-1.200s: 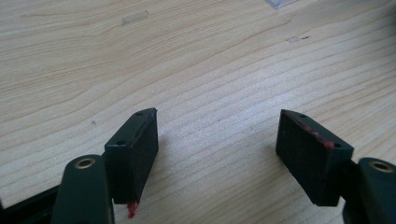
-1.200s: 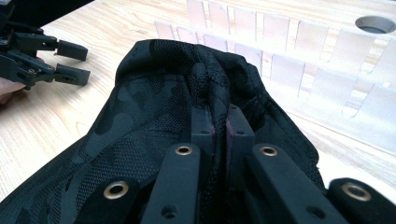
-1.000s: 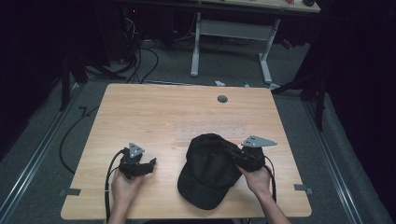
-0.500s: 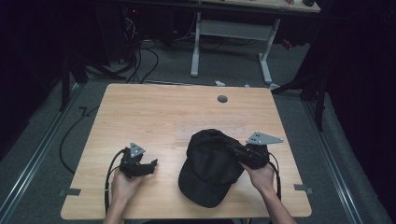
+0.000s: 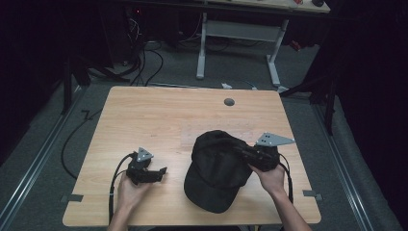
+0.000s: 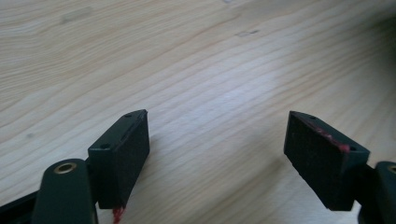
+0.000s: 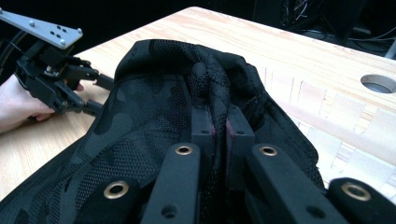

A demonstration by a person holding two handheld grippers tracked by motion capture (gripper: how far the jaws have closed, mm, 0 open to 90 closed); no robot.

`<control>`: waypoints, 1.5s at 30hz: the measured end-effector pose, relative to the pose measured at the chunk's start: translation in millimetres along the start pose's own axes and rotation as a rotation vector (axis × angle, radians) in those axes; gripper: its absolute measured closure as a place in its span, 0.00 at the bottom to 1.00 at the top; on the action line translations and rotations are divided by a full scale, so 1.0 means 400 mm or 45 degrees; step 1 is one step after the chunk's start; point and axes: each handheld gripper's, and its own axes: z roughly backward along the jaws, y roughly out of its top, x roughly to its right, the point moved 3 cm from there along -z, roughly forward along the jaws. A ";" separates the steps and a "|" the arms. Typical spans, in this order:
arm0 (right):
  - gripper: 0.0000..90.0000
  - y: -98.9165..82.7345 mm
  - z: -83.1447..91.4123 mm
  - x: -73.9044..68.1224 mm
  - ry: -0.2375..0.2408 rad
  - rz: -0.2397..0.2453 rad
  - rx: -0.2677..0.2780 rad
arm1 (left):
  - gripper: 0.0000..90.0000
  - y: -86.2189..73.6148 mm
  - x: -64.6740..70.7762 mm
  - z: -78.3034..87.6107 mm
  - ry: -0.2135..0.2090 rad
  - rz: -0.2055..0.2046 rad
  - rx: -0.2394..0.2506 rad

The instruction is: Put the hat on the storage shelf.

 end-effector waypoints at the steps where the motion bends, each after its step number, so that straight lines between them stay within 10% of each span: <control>1: 0.95 0.001 0.001 0.002 0.003 -0.002 0.001 | 0.25 0.000 0.009 0.001 -0.018 0.002 -0.010; 20: 0.95 0.039 0.015 -0.006 0.042 0.101 0.040 | 0.22 0.073 0.177 0.057 -0.395 0.066 -0.075; 45: 0.95 0.096 -0.004 -0.037 0.127 0.254 0.085 | 0.19 0.121 0.273 0.044 -0.601 0.117 -0.248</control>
